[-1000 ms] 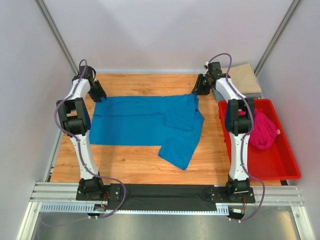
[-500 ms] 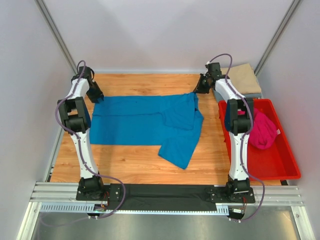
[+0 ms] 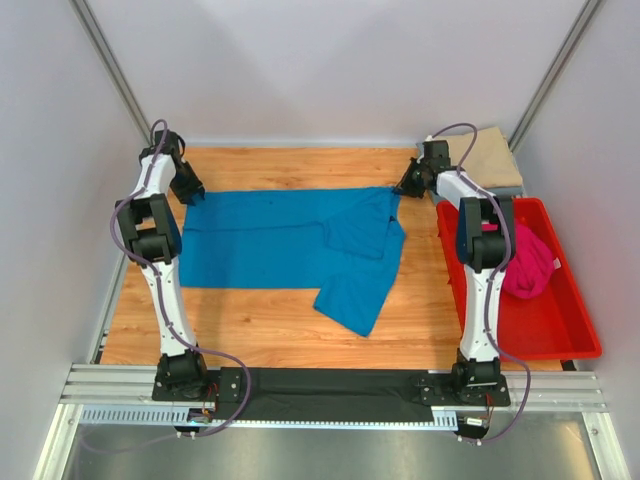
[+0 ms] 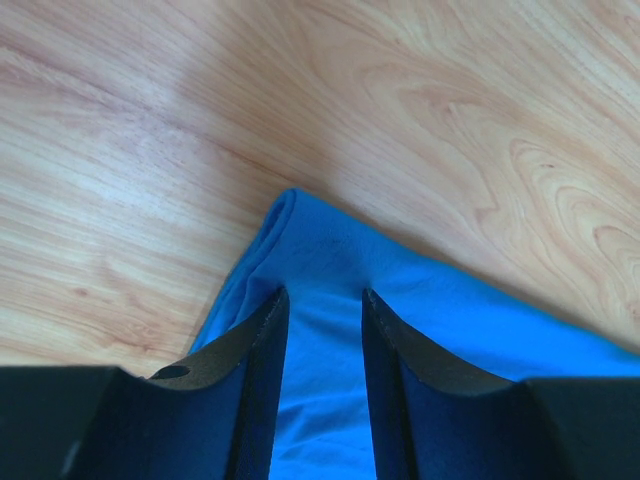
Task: Fold and stack the t-shirts
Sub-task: Fold the tshirt
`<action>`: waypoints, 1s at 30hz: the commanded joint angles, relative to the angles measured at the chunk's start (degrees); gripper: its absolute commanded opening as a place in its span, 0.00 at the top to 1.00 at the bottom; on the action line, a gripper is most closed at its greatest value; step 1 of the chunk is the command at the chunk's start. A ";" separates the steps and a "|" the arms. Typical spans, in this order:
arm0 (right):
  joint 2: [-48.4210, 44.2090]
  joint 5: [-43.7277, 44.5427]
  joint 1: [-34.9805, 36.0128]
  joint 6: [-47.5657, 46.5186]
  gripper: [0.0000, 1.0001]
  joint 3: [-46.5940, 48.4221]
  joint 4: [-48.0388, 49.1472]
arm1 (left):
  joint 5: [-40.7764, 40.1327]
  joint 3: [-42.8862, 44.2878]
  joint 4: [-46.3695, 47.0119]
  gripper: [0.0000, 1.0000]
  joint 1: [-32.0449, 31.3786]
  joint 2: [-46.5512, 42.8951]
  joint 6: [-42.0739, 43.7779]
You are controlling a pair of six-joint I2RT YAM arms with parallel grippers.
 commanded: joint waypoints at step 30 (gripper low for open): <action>-19.02 7.64 6.18 3.41 0.69 -5.23 -20.59 | -1.20 -11.25 -7.62 0.46 1.30 -16.28 1.07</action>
